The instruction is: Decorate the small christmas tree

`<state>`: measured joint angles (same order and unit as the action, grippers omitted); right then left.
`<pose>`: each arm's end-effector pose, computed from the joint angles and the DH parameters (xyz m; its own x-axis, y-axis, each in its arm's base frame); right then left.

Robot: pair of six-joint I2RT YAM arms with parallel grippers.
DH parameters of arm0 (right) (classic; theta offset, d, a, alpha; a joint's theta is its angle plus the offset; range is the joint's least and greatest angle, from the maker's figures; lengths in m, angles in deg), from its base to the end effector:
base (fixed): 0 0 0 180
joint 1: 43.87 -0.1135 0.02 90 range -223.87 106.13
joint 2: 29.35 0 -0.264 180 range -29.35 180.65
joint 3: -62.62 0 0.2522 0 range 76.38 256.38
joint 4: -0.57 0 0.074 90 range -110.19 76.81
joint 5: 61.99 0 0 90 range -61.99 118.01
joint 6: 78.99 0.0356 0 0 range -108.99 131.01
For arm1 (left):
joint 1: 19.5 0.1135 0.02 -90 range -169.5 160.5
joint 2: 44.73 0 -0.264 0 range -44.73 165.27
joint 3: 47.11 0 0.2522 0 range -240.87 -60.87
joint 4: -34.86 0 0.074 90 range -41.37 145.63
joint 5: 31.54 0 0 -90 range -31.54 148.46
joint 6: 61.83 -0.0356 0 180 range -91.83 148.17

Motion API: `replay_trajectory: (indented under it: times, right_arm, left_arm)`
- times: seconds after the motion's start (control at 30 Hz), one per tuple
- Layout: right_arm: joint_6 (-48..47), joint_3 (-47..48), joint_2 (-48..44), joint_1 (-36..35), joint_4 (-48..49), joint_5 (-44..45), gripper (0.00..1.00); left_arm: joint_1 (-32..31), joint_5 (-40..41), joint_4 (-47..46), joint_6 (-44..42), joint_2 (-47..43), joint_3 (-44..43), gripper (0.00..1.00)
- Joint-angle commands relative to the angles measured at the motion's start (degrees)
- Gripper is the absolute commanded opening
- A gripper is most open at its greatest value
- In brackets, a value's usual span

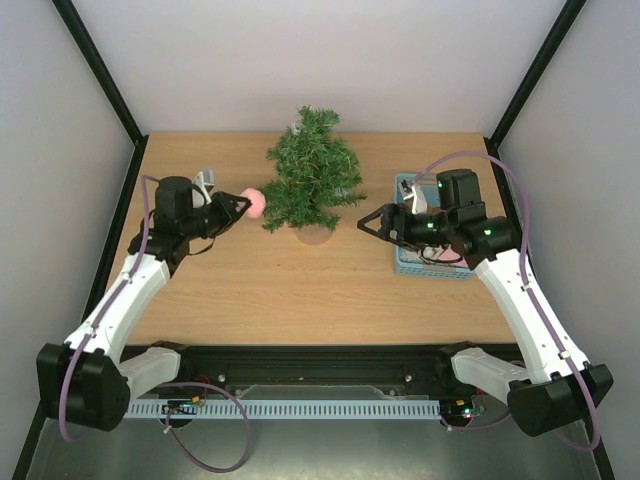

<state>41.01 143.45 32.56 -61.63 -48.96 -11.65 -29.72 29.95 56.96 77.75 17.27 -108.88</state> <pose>0.2041 0.0892 0.3765 -0.7989 0.1483 -0.5829 -0.4139 0.5675 0.7118 0.2387 -0.0603 0.3056 -0.6919 -0.5550 -0.4617 0.0982 0.5612 -0.8218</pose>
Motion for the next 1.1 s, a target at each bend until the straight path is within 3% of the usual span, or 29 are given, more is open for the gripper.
replay_trajectory:
  times: [0.0, 0.53, 1.07]
  right_arm:
    - [-0.3, 1.1, 0.1, -0.3, -1.6, -0.1, 0.86]
    - [-0.7, 0.2, 0.3, -0.3, -1.2, 0.7, 0.86]
    - [-0.9, -1.0, -0.4, -0.3, -1.4, 1.2, 0.87]
  left_arm:
    - [-2.1, -0.2, -1.2, -1.1, 4.0, -5.0, 0.04]
    - [-9.8, 9.2, 3.6, -3.8, 15.2, -14.2, 0.03]
    - [-12.2, 8.9, -10.1, 1.8, 20.3, -10.9, 0.03]
